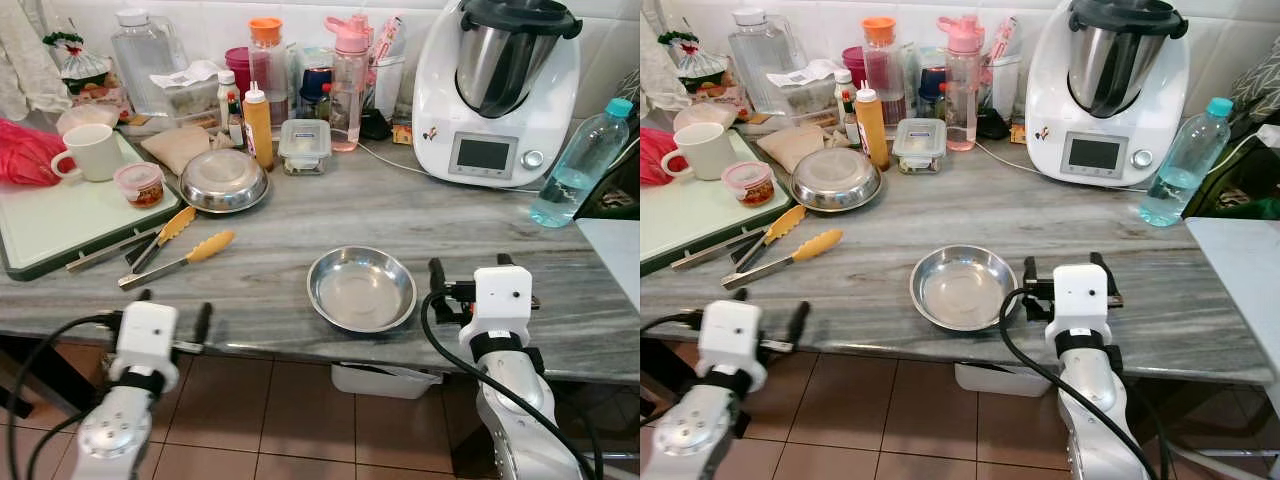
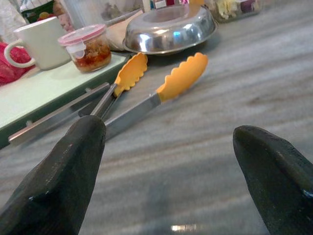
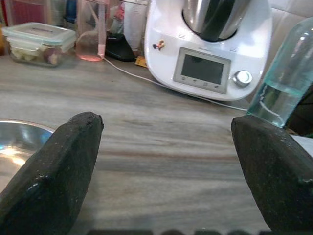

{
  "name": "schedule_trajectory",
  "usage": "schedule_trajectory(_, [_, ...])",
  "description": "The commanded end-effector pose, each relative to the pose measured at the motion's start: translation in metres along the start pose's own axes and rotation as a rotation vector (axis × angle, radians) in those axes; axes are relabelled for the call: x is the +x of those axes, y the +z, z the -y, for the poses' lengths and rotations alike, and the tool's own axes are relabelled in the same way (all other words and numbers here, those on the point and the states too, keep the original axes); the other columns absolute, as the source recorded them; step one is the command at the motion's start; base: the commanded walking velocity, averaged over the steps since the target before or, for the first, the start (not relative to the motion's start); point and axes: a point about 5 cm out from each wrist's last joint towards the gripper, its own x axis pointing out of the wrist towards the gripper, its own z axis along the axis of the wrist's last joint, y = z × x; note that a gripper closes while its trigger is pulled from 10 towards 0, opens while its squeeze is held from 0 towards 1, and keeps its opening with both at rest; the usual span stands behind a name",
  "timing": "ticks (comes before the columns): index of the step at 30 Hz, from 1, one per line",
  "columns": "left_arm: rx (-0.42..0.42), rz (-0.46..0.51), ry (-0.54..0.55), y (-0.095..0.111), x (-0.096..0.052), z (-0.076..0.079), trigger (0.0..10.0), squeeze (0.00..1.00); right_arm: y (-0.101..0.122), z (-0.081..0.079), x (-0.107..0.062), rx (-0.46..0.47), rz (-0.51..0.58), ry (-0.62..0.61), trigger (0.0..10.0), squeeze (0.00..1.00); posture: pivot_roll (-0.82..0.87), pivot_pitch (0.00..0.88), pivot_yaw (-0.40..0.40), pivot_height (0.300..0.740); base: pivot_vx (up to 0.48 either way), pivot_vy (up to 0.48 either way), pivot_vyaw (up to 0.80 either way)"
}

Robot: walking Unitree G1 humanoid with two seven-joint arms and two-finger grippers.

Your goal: Setting the table

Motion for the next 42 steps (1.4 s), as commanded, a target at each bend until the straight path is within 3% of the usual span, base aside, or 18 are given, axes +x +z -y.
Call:
schedule_trajectory(1, [0.026, -0.007, 0.003, -0.003, -0.001, -0.001, 10.0, 0.0, 0.003, 0.004, 0.001, -0.004, 0.016, -0.025, 10.0, 0.0, -0.04, 0.0, 0.041, 0.74, 0.0, 0.0, 0.0])
schedule_trajectory(8, [0.03, 0.008, -0.01, -0.003, 0.01, 0.002, 10.0, 0.0, 0.004, 0.009, -0.001, -0.014, 0.03, -0.075, 10.0, 0.0, -0.08, 0.0, 0.077, 0.74, 0.0, 0.0, 0.0])
schedule_trajectory(16, [0.01, 0.022, -0.025, -0.004, 0.023, 0.012, 10.0, 0.0, 0.001, 0.009, -0.003, 0.017, 0.016, -0.096, 10.0, 0.0, -0.09, 0.0, 0.06, 0.74, 0.0, 0.0, 0.0])
schedule_trajectory(22, [-0.024, 0.031, -0.022, -0.003, 0.031, 0.017, 10.0, 0.0, 0.002, 0.002, -0.001, 0.011, 0.022, -0.053, 10.0, 0.0, -0.11, 0.0, 0.061, 0.74, 0.0, 0.0, -0.27])
schedule_trajectory(26, [-0.052, 0.037, -0.078, -0.005, 0.036, 0.031, 10.0, 0.0, 0.003, 0.0, 0.002, 0.022, 0.029, -0.048, 10.0, 0.0, -0.11, 0.0, 0.04, 0.74, 0.0, 0.0, -0.44])
schedule_trajectory(34, [-0.099, 0.014, -0.022, -0.01, 0.044, 0.031, 10.0, 0.0, -0.004, 0.002, 0.003, 0.036, 0.001, -0.06, 10.0, 0.0, -0.1, 0.0, 0.029, 0.74, 0.0, 0.0, 0.0])
schedule_trajectory(42, [-0.082, 0.03, 0.019, -0.011, 0.046, 0.026, 10.0, 0.0, -0.004, -0.001, 0.007, 0.006, 0.015, -0.03, 10.0, 0.0, -0.1, 0.0, 0.018, 0.74, 0.0, 0.0, 0.0])
